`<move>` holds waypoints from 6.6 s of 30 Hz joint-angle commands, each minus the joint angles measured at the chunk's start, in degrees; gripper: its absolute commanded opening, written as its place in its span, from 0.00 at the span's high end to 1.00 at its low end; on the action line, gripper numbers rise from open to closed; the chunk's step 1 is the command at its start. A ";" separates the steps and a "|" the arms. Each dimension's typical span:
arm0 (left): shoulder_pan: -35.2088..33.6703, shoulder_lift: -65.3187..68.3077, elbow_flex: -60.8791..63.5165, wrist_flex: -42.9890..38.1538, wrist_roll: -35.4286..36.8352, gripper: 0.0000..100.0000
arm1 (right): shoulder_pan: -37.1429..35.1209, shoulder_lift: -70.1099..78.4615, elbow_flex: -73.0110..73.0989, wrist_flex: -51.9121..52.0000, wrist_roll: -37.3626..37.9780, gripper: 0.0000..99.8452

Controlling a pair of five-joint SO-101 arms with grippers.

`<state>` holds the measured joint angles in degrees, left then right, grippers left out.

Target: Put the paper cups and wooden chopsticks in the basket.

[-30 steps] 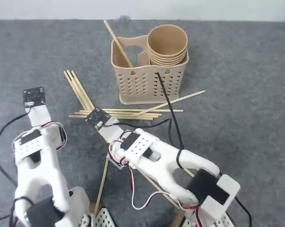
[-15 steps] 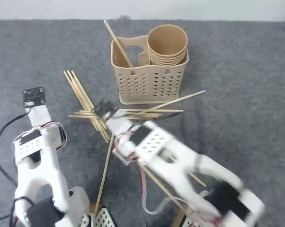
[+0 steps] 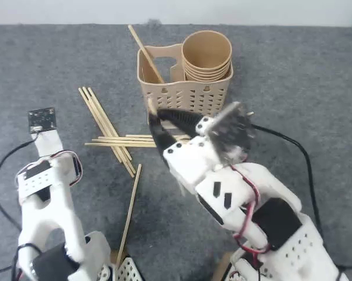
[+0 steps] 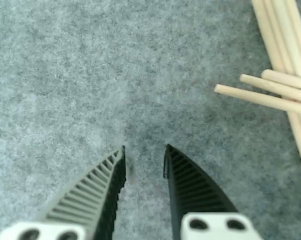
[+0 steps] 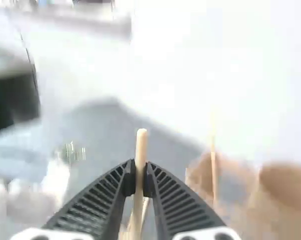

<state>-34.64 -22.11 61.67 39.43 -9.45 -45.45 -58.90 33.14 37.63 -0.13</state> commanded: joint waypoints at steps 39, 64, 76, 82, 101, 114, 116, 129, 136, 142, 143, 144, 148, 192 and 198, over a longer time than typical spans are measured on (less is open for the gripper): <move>-0.18 -2.11 -1.27 -1.14 -0.09 0.88 | 16.75 26.24 -5.01 -37.05 -3.60 0.86; -0.18 -2.20 -1.10 -1.05 -0.09 0.88 | 1.71 -3.30 18.02 21.32 -3.08 0.94; -0.18 -2.11 -1.19 -1.05 0.00 0.88 | 2.15 27.30 23.65 3.38 -1.14 0.94; -0.18 -2.11 -1.19 -0.97 0.00 0.88 | 5.14 45.49 23.21 -12.18 -1.05 0.94; 0.09 -2.11 -1.27 -1.14 0.00 0.88 | 9.01 33.63 20.57 -4.70 2.99 0.94; 0.09 -2.20 -1.19 -1.05 0.00 0.88 | 11.56 43.91 23.21 -16.22 3.52 0.94; 0.09 -2.37 -1.10 -1.05 0.00 0.88 | 12.00 46.11 23.21 -17.89 3.52 0.94; -0.09 -2.46 -0.92 -0.88 0.00 0.88 | 10.77 53.67 16.26 -12.18 3.16 0.94; 0.09 -2.46 -0.92 -0.88 0.00 0.88 | 7.34 39.16 16.97 -2.86 -0.44 0.94; 0.09 -2.46 -1.01 -0.88 0.00 0.88 | 5.49 41.80 18.90 -6.11 -0.18 0.94; 0.09 -2.46 -1.01 -0.88 0.00 0.88 | 5.58 43.47 18.73 -6.64 -0.18 0.94; 0.09 -2.46 -1.01 -0.88 0.00 0.88 | 5.58 45.23 18.20 -6.99 0.53 0.94; 0.09 -2.46 -1.01 -0.88 0.00 0.88 | 5.85 51.47 15.65 -7.16 4.48 0.86; 0.00 -2.46 -1.01 -0.97 0.00 0.88 | 11.47 55.96 15.56 -15.25 5.36 0.99; -1.05 -2.55 -1.45 -0.79 4.84 0.88 | 13.41 55.87 15.74 -13.93 0.09 0.99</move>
<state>-34.64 -22.11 61.67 39.43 -9.45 -33.76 -2.29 49.23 23.30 1.36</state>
